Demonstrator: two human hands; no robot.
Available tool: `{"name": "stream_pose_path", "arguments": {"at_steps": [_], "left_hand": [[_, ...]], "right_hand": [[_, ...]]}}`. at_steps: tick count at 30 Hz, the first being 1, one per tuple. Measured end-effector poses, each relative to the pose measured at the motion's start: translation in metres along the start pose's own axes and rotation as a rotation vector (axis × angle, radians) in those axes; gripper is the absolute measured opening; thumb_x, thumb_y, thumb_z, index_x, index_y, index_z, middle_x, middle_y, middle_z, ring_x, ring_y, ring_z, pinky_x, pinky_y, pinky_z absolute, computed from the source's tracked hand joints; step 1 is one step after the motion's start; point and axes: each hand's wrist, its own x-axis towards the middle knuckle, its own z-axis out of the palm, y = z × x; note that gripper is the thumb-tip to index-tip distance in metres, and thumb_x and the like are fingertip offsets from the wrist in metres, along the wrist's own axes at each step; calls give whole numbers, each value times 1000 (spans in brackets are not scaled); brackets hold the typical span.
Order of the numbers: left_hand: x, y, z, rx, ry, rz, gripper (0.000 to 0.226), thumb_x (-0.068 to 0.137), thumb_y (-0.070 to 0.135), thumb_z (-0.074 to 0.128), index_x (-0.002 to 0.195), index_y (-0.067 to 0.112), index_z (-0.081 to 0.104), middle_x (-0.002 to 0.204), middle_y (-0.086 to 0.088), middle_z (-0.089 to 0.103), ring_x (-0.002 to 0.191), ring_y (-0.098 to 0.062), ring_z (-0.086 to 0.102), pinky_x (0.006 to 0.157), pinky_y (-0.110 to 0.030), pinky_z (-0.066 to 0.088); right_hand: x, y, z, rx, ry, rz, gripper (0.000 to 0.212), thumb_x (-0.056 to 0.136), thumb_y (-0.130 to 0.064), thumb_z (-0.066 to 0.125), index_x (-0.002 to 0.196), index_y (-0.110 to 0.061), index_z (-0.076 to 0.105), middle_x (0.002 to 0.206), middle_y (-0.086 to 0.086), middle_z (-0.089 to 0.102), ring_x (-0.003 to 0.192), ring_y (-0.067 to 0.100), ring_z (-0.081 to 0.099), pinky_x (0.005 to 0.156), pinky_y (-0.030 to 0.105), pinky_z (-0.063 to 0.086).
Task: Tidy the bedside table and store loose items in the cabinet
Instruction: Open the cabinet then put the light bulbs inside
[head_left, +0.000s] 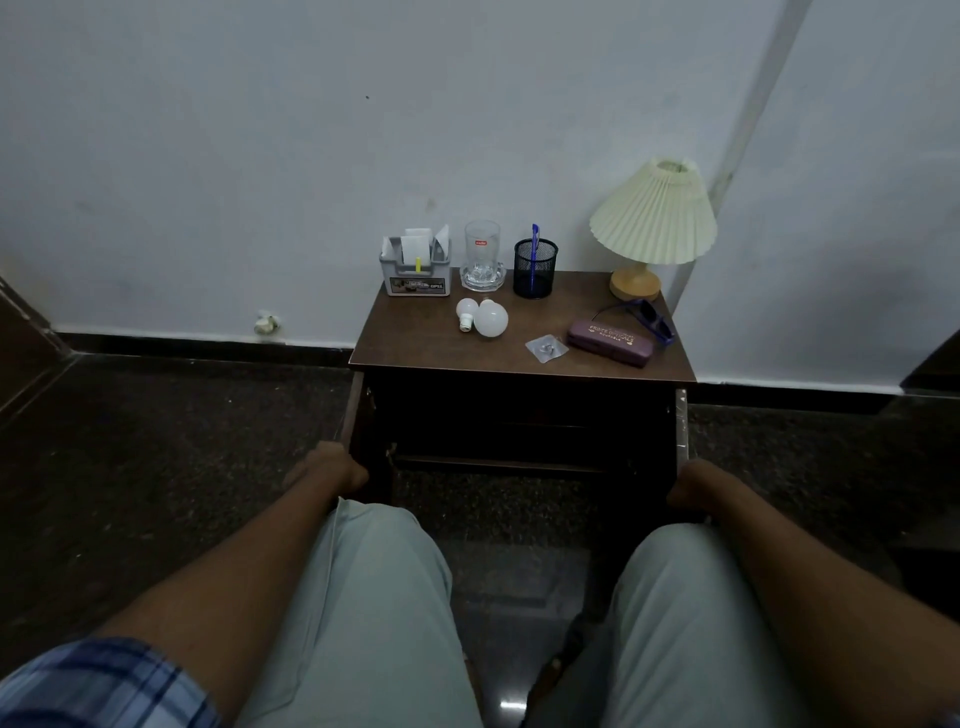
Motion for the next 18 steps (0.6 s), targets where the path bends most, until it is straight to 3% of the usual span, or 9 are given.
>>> {"name": "stream_pose_path", "arguments": {"at_steps": [3,7,14,18], "left_hand": [[1,7,-7,-8,196,10,80,79,52,70,142,12,41,144,-17,51,131,-38,51,102,-49,46],[4,25,-15,-43,302,95,71,79,51,66,136,13,48,141,-16,51,129,-40,50,101,-49,45],[12,65,-20,-376,293,331,27,82,33,66,103,16,66,115,-10,67,108,-34,64,88,-38,54],[26,93,-15,-624,212,433,19,88,24,67,105,16,69,104,-3,70,100,-22,65,86,-31,51]], "right_hand": [[1,-9,-8,133,240,94,69,81,-38,71,141,-12,49,134,11,61,120,30,63,97,42,54],[2,-37,-24,124,410,37,75,81,-30,71,145,-10,36,130,13,61,120,32,62,92,43,51],[4,-102,-37,197,497,-293,27,86,-34,66,105,-18,58,103,5,67,98,28,66,82,44,57],[9,-146,-30,305,516,-491,16,86,-32,65,99,-22,66,98,1,72,95,24,68,82,41,57]]}}
